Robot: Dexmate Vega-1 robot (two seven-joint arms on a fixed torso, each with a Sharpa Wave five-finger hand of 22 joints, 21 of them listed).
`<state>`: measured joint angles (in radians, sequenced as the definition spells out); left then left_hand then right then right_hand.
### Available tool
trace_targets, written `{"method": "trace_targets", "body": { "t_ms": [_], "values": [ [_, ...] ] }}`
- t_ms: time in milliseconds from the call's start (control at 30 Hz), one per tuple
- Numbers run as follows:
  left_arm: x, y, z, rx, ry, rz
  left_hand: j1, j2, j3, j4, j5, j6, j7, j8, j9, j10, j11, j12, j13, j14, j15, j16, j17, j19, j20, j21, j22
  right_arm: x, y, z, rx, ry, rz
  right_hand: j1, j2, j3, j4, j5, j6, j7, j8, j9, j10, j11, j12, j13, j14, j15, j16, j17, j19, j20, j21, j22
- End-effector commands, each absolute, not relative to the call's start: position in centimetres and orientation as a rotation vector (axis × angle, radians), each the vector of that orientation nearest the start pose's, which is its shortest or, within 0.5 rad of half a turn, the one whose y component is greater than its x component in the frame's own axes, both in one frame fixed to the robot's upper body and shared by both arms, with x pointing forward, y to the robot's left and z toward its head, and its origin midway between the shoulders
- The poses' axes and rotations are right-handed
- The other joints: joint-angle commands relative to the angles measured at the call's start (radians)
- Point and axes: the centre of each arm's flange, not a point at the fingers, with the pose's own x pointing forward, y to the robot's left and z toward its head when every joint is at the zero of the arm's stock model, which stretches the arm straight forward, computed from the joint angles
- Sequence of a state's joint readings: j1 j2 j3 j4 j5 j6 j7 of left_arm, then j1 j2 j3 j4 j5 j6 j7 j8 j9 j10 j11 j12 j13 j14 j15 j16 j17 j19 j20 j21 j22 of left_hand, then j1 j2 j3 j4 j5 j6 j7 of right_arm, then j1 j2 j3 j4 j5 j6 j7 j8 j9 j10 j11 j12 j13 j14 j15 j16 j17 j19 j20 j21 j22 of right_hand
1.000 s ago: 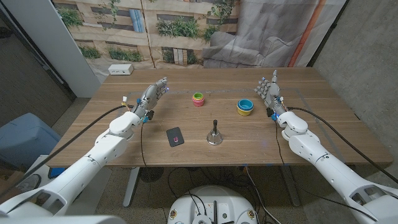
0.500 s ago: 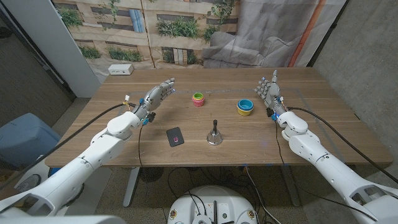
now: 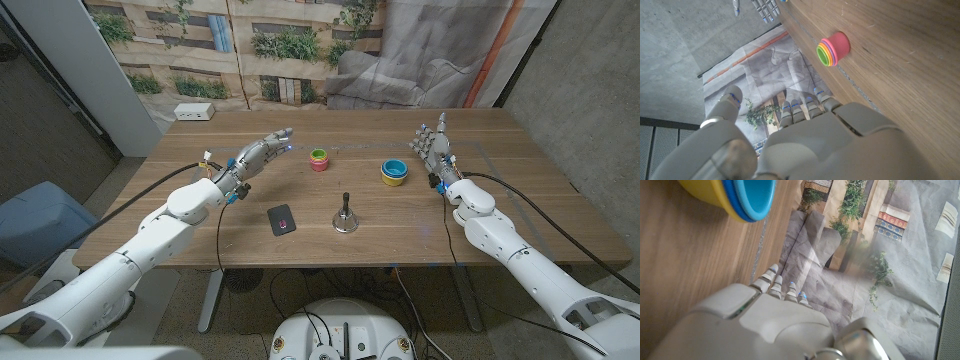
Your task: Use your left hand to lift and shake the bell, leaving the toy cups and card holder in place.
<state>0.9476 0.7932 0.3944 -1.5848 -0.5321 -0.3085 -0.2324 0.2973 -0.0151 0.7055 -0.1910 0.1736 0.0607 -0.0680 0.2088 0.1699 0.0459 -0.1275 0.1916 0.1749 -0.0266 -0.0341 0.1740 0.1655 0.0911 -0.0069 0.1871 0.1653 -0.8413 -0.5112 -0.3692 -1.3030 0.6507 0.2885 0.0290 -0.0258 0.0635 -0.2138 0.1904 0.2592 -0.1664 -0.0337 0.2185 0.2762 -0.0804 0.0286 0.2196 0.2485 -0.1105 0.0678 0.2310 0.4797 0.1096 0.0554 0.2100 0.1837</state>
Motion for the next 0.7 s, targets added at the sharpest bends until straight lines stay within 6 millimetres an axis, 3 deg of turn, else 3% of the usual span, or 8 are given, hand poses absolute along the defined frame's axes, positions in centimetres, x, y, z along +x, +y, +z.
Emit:
{"method": "trace_targets", "body": {
  "t_ms": [33,400,700],
  "values": [
    [56.4,26.7,-1.7,0.47,-0.663,-0.605,0.025,-0.013,0.003,-0.003,0.004,0.003,-0.019,0.005,0.006,-0.011,-0.008,-0.004,0.002,-0.006,-0.068,0.001,0.002,-0.002,-0.018,-0.005,0.002,65.3,-29.1,-2.7,0.042,-0.593,0.207,0.003,0.097,-0.006,-0.001,0.006,-0.011,0.001,0.005,0.003,-0.009,-0.005,0.005,0.002,-0.004,-0.002,0.003,0.004,0.006,0.0,0.005,0.003],
    [55.3,25.2,-2.0,0.583,-0.68,-0.713,0.062,-0.033,0.008,-0.003,0.004,-0.018,-0.024,-0.003,0.006,-0.017,-0.013,-0.006,0.002,-0.013,-0.077,0.0,0.003,0.007,-0.037,-0.002,0.002,65.3,-29.0,-2.7,0.042,-0.594,0.207,0.003,0.097,-0.006,-0.001,0.006,-0.011,0.001,0.005,0.003,-0.008,-0.003,0.005,0.002,-0.004,-0.001,0.003,0.004,0.006,0.0,0.005,0.003],
    [54.4,23.4,-3.2,0.677,-0.693,-0.799,0.101,-0.051,0.013,-0.002,0.006,-0.044,0.004,-0.01,0.005,-0.034,0.002,-0.01,0.002,-0.017,-0.077,0.001,0.003,-0.005,-0.033,-0.006,0.002,65.3,-29.0,-2.7,0.042,-0.594,0.207,0.003,0.097,-0.006,-0.001,0.006,-0.01,0.0,0.006,0.003,-0.008,-0.004,0.005,0.002,-0.004,-0.001,0.003,0.004,0.006,0.0,0.005,0.003]
  ]
}}
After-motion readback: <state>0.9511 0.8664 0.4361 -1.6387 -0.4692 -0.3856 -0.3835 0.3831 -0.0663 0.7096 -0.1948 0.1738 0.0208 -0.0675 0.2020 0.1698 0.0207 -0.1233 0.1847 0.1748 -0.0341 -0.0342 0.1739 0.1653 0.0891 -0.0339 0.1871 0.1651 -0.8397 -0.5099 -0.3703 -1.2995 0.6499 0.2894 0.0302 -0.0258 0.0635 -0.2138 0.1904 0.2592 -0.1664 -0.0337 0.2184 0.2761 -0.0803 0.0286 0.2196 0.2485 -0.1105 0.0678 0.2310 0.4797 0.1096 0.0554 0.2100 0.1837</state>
